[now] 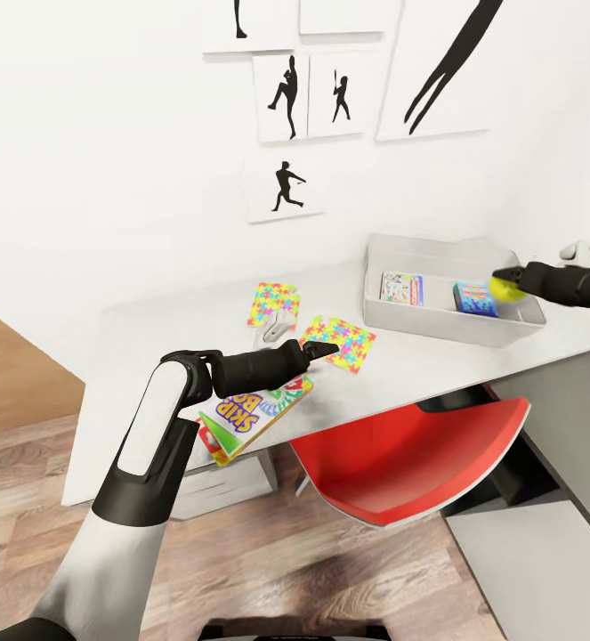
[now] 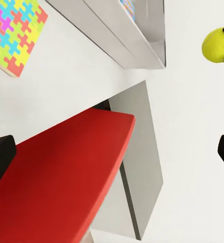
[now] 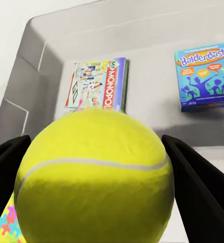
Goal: Put all the toys in the child's room - the three board games (two on the bed and one on the table), the two jigsaw puzzles on the table, and the tennis ball on the table - inside the toy box on the table in the child's room.
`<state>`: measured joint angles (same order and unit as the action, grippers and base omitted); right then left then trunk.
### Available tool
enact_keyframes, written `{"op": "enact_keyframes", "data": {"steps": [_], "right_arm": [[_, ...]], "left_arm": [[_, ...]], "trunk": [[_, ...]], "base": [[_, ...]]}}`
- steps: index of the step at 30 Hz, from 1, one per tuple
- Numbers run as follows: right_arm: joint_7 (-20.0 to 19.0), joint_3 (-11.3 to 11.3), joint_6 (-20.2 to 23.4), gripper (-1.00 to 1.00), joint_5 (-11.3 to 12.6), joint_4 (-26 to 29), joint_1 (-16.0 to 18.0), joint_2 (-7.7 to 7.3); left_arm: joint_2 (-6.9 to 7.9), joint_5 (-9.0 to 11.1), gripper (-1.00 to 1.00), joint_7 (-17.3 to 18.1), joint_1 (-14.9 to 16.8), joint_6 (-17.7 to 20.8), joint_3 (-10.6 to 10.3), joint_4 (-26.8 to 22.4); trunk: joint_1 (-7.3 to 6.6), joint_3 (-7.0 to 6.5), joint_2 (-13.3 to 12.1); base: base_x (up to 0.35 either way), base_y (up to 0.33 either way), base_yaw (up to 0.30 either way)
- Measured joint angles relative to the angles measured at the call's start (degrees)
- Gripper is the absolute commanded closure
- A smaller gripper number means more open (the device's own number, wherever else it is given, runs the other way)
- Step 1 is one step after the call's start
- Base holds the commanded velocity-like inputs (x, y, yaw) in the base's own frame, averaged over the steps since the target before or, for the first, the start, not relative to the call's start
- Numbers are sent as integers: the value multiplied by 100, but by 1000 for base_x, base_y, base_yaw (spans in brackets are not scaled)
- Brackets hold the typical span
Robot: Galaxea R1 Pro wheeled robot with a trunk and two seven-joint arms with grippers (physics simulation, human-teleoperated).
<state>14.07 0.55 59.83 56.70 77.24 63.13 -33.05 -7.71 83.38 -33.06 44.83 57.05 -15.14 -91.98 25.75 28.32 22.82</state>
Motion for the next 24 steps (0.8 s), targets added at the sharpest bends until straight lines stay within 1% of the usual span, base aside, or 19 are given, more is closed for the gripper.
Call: {"op": "enact_keyframes", "data": {"steps": [6,9,10,14,15,18,24], "right_arm": [[-4,-9,0,100,6,-242,19,51],[-4,-65,0,100,10,-406,33,157],[-4,-66,1,100,3,-407,33,158],[-7,-206,9,100,6,-570,53,314],[-7,-207,10,100,-2,-571,53,315],[-7,-280,10,100,0,-627,73,377],[-6,-327,10,100,-5,-663,87,414]], "left_arm": [[0,1,-100,0,2,-1,1,0],[0,1,-100,0,3,1,1,0],[0,1,-100,0,3,1,1,0],[0,2,-100,0,3,4,3,1],[0,1,-100,0,3,4,3,1],[0,2,-100,0,4,5,1,1],[0,2,-100,0,9,6,0,0]], "trunk": [[0,0,0],[0,0,0],[0,0,0],[-1,0,0],[-1,0,0],[-2,0,0],[-3,0,1]], "base": [[2,-3,0],[1,-1,0],[0,0,0],[65,-1,0],[137,0,0],[188,0,0],[261,0,0]]}}
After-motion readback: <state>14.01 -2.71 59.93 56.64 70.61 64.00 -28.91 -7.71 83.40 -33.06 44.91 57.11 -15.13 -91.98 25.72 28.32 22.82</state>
